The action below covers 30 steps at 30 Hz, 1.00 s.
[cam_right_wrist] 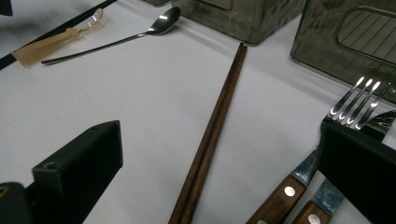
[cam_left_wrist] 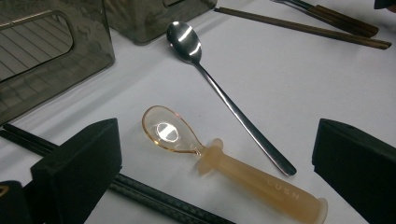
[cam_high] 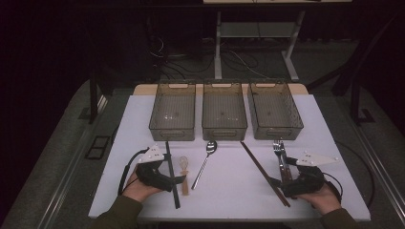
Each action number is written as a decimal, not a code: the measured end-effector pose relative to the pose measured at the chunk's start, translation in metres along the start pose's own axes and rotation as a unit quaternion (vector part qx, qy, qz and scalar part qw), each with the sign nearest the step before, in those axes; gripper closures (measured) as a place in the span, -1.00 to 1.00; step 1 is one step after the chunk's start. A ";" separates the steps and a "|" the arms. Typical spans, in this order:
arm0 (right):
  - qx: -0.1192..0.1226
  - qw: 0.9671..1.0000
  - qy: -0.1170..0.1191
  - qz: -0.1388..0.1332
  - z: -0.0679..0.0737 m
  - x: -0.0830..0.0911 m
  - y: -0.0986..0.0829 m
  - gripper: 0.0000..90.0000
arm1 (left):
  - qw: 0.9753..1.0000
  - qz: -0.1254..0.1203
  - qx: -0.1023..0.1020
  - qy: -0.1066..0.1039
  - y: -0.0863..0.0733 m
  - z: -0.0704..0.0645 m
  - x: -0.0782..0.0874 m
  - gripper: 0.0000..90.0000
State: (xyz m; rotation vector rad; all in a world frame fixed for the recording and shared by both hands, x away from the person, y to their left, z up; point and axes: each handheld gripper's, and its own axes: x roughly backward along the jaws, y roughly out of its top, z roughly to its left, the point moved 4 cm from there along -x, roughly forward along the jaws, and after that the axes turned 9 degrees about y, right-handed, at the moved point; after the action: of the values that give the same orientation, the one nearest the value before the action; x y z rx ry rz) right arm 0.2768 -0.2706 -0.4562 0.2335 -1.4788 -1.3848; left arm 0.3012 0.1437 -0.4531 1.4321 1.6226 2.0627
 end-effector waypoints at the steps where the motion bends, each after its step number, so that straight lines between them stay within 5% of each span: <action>1: 0.000 1.000 0.000 0.000 0.000 0.000 0.000 -0.99 | 1.000 0.006 0.002 0.005 -0.001 0.001 -0.001 -0.97; 20: 0.000 1.000 0.002 -0.005 0.001 0.002 0.002 -0.99 | 0.999 0.000 0.007 0.034 0.003 0.008 0.005 -0.65; 30: 0.000 1.000 0.005 -0.002 0.001 0.000 0.002 -0.99 | 0.998 0.017 0.018 0.053 0.004 0.017 0.007 -0.01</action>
State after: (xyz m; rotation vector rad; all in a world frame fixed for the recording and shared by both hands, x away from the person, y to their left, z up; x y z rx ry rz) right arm 0.2768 -0.2691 -0.4543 0.2423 -1.4717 -1.3844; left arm 0.3118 0.1580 -0.4459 1.3909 1.6943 2.1744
